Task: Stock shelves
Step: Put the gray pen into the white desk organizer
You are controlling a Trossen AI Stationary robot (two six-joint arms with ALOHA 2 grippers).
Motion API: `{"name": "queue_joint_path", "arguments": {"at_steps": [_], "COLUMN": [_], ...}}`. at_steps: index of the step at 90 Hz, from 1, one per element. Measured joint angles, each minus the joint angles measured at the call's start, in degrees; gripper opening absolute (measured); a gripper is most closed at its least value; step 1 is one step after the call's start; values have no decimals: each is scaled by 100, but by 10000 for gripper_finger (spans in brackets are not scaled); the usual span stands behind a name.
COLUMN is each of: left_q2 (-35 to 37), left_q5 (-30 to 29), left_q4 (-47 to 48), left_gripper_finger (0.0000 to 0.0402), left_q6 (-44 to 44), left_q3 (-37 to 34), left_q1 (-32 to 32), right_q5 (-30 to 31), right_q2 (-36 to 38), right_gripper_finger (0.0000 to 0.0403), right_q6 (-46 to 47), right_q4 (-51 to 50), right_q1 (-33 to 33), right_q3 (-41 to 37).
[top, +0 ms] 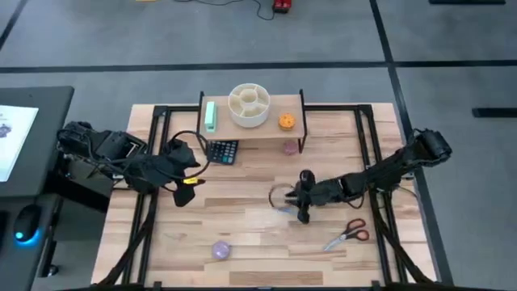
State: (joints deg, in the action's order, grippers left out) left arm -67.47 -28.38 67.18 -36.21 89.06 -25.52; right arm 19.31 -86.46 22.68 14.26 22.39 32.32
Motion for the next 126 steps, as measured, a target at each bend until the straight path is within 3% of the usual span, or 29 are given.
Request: {"name": "queue_joint_path", "arguments": {"at_steps": [12,23,43,57,88,107,126], "left_q2": [1,1,1,1,-1,1,1], "left_q5": [-19,-136,-246,-216,-174,-177,-175], "left_q4": [-2,-2,-2,-2,2,2,0], "left_gripper_finger": [237,237,237,237,237,237,237], "left_q6": [1,-2,-2,-2,40,110,123], "left_q3": [0,0,2,2,2,2,1], "left_q1": [0,0,87,214,280,280,280], "right_q5": [49,435,1042,1099,511,36,-64], "right_q2": [-509,-1149,-1913,-2138,-2159,-2356,-2716], "right_gripper_finger": [203,233,232,230,228,188,68], "right_q6": [176,313,503,555,-178,-450,-432], "right_q4": [-42,443,1366,1640,1987,2179,2704], "right_q1": [527,822,875,869,453,201,171], "right_q3": [-2,0,23,28,15,31,48]}}
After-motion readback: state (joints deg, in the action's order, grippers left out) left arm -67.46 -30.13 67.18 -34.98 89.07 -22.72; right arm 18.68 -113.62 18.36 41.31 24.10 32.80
